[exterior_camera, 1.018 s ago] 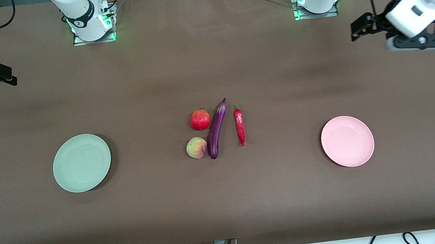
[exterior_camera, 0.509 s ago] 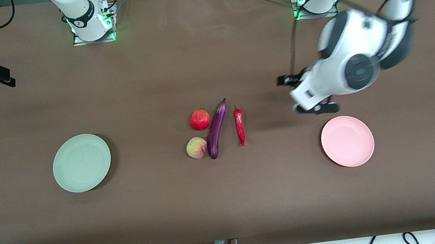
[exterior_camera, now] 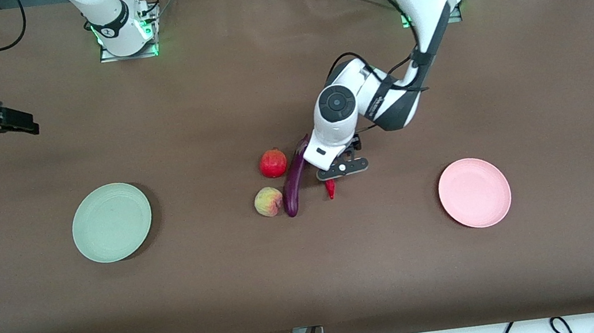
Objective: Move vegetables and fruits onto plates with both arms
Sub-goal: 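Grasp the red chili with the left gripper while the right gripper reaches the apple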
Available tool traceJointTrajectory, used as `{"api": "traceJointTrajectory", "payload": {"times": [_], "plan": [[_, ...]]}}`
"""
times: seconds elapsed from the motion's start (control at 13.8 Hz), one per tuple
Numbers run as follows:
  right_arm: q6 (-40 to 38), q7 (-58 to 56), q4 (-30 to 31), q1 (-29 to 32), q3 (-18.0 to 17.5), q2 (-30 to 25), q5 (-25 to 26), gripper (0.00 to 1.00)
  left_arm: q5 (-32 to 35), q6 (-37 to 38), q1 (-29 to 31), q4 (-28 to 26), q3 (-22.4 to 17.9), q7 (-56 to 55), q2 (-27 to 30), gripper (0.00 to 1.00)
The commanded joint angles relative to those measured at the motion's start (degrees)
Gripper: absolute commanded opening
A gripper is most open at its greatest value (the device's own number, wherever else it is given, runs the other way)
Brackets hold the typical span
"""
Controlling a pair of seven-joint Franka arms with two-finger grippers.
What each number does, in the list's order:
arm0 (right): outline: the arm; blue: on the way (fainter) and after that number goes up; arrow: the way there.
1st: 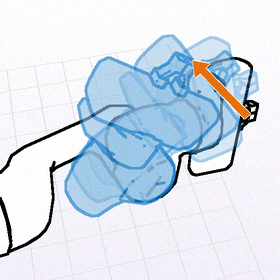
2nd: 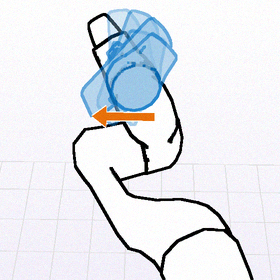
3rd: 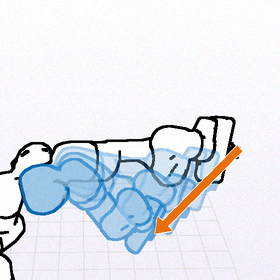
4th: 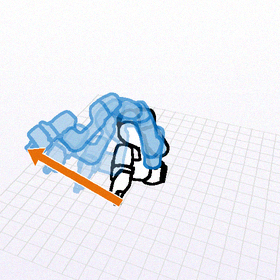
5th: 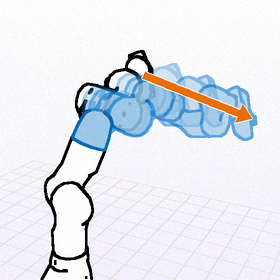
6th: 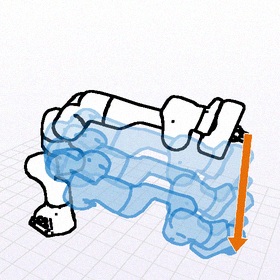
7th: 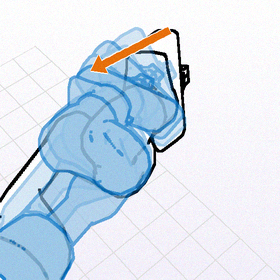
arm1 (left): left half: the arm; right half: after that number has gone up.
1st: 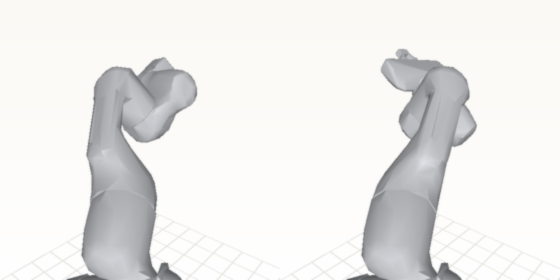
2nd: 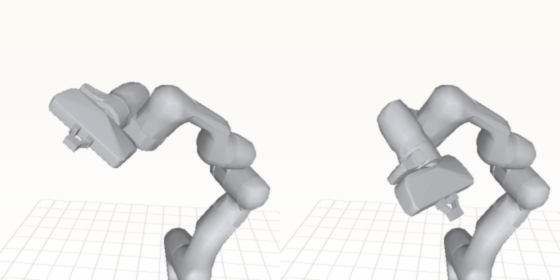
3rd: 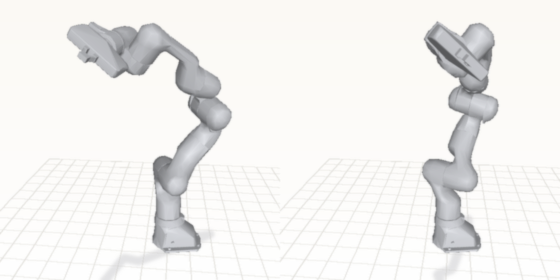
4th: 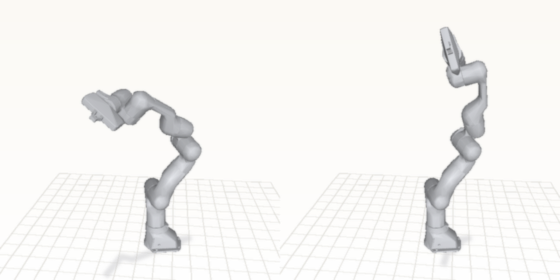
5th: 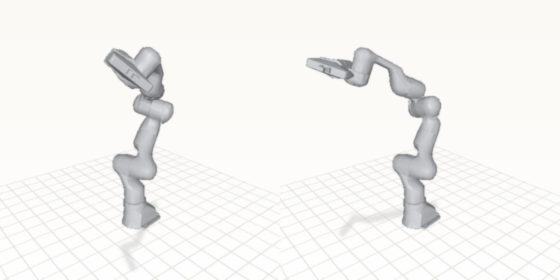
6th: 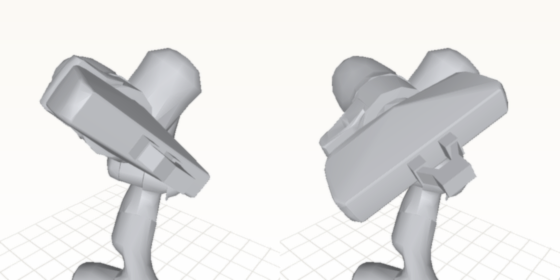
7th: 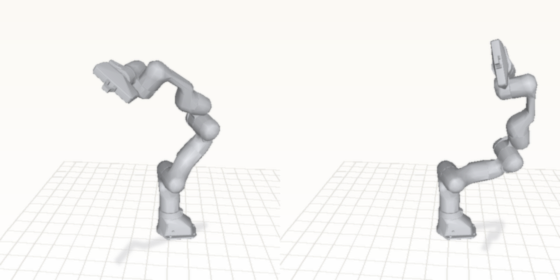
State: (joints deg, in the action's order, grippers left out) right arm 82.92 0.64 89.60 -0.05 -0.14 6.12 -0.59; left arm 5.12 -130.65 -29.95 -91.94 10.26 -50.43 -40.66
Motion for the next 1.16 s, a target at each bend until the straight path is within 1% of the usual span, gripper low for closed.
{"api": "traceJointTrajectory", "payload": {"times": [0.0,0.07,0.22,0.29,0.36,0.51,0.58,0.65,0.8,0.87,1.02,1.09], "plan": [[2.2,2.2,-1.4,-2.2,-0.8,4.3,-1.5,1.0,3.6,-0.1,-0.7,2.2,-1.0,-2.3,-1.6,1.0],[4.5,3.7,-1.4,-4.8,-0.7,5.6,-1.9,1.0,4.5,-1.0,-0.8,2.3,-1.0,-2.4,-2.4,1.0],[8.5,9.7,-1.4,-7.7,-0.7,8.5,-2.5,1.0,5.0,-2.2,-1.3,2.3,-1.0,-2.4,-3.7,0.99],[10.4,11.8,-1.4,-9.0,-0.8,10.0,-3.3,1.0,5.8,-2.9,-2.0,2.2,-1.0,-2.4,-4.5,0.84],[12.2,13.6,-1.4,-10.8,-0.7,11.5,-4.0,1.0,6.8,-2.9,-2.4,2.0,-1.0,-2.4,-4.9,0.71],[15.3,16.9,-1.4,-13.8,-0.7,14.5,-5.1,1.0,7.4,-2.9,-2.4,1.5,-1.0,-2.4,-5.0,0.27],[16.8,18.1,-1.3,-15.8,-0.7,15.9,-5.4,1.0,7.4,-3.0,-2.4,1.6,-1.0,-2.4,-4.9,0.07],[18.3,19.8,-1.3,-17.9,-0.7,17.2,-5.4,1.0,7.4,-2.9,-2.2,1.5,-1.0,-2.0,-4.7,0.01],[23.1,27.0,-1.3,-21.0,-0.7,20.4,-5.4,1.0,7.4,-2.1,-1.6,1.5,-1.1,-1.8,-3.4,0.0],[25.9,29.7,-1.3,-22.0,-0.7,22.0,-5.4,1.0,7.4,0.4,-1.3,1.5,-1.1,-1.8,-1.9,0.0],[33.4,33.4,-1.4,-23.8,-0.8,24.9,-5.6,1.0,8.1,10.5,-0.1,2.1,-3.1,0.0,2.1,0.0],[37.0,35.5,-1.4,-24.8,-0.8,26.1,-6.4,1.0,9.6,15.8,0.6,2.2,-4.0,4.3,4.2,0.0]]}}
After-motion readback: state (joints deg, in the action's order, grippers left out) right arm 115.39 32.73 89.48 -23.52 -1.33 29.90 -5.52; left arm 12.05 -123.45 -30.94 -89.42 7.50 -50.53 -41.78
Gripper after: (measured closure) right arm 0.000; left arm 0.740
